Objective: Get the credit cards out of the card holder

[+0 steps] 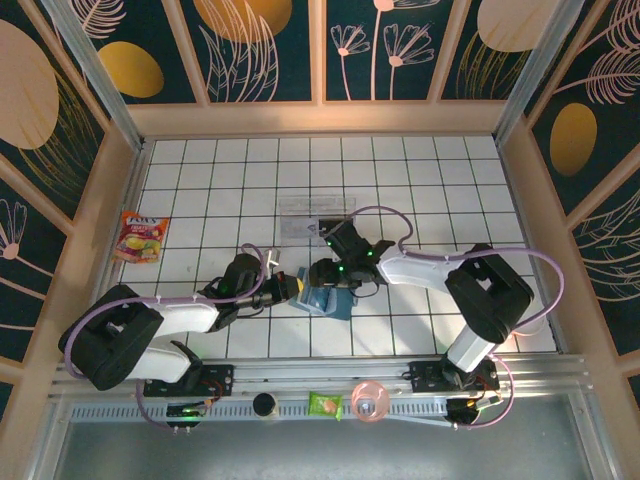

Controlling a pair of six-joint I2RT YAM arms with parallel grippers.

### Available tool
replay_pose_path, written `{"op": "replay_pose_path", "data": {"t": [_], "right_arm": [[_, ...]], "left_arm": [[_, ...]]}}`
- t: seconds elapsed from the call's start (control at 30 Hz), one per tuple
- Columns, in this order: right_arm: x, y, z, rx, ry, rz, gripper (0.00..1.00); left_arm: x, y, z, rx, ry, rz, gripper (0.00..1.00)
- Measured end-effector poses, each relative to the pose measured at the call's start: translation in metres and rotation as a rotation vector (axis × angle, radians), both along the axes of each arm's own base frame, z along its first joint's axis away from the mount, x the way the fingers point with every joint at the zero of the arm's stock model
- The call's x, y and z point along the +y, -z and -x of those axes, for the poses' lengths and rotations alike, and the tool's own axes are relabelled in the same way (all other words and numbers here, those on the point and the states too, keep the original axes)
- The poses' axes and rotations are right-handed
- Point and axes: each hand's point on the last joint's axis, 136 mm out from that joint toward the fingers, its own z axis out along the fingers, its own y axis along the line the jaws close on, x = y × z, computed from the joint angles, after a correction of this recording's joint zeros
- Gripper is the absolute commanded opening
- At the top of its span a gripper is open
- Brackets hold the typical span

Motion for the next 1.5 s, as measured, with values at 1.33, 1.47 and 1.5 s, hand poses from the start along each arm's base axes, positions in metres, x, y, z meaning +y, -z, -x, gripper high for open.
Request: {"op": "replay_pose_path", "data": {"t": [1.33,1.47,1.5], "right_arm": [[-0.031,-0.012,-0.003,-0.114,0.038,0.104,0.99],[-0.038,-0.044,-0.016,-0.185,0.078,0.080,0.99],[-0.040,-0.055,-0.021,-0.209,0.090,0.062,0.93]], "left_arm": [[0.018,-0.029,-0.006,-0.105,-0.079,-0.030,0.68],[0.021,-0.028,-0.007,-0.114,-0.085,-0.050,0.69],[0.022,-0.027,-0.007,-0.113,-0.085,-0.059,0.69]]}}
